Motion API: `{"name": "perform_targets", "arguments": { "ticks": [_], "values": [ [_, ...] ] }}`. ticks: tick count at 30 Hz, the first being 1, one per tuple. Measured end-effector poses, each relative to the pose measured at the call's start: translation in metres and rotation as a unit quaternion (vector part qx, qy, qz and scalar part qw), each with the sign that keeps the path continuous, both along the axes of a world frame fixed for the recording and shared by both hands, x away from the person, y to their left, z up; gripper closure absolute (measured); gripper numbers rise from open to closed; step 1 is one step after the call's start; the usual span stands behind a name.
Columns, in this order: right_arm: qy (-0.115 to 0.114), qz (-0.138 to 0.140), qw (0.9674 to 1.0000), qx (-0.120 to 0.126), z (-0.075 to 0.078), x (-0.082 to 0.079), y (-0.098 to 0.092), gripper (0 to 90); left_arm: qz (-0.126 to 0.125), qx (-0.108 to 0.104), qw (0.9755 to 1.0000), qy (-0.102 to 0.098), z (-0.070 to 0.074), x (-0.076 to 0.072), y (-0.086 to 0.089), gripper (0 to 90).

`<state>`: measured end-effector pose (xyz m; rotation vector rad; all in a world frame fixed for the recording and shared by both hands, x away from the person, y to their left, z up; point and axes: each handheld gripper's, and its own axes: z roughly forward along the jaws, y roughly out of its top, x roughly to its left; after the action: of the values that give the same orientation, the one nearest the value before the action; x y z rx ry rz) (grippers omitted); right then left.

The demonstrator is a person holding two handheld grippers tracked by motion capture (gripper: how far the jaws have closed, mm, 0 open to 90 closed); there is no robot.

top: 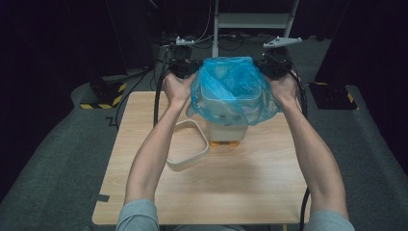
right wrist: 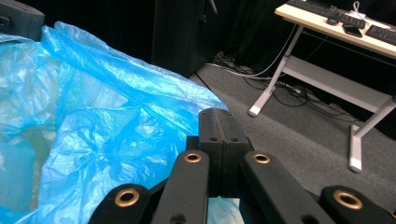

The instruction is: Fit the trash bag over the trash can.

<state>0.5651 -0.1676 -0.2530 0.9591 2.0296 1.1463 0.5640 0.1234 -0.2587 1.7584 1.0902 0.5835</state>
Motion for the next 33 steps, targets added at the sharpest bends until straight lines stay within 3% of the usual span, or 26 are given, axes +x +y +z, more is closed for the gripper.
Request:
{"name": "perform_targets", "arguments": {
  "ticks": [6,9,16,26,29,33],
  "values": [
    [0.008,-0.004,0.9998,0.017,-0.003,0.006,-0.005,90.0,-0.002,-0.013,0.9999,0.011,-0.002,0.007,0.000,90.0],
    [0.019,-0.006,0.9997,0.016,-0.004,0.010,-0.003,90.0,-0.004,-0.009,0.9998,0.018,-0.003,0.010,-0.002,90.0],
    [0.040,-0.004,0.9990,0.018,-0.007,0.017,-0.002,90.0,-0.012,-0.033,0.9986,0.041,-0.008,0.017,0.000,90.0],
    [0.048,-0.008,0.9988,0.009,-0.005,0.024,0.000,90.0,-0.005,-0.017,0.9985,0.052,-0.008,0.024,0.000,90.0],
    [0.054,-0.011,0.9985,0.002,-0.011,0.026,0.000,90.0,-0.005,-0.012,0.9983,0.056,-0.014,0.025,0.000,90.0],
    [0.066,-0.007,0.9977,0.016,-0.020,0.027,-0.005,90.0,-0.008,-0.020,0.9981,0.058,-0.019,0.024,0.002,90.0]
  ]
}}
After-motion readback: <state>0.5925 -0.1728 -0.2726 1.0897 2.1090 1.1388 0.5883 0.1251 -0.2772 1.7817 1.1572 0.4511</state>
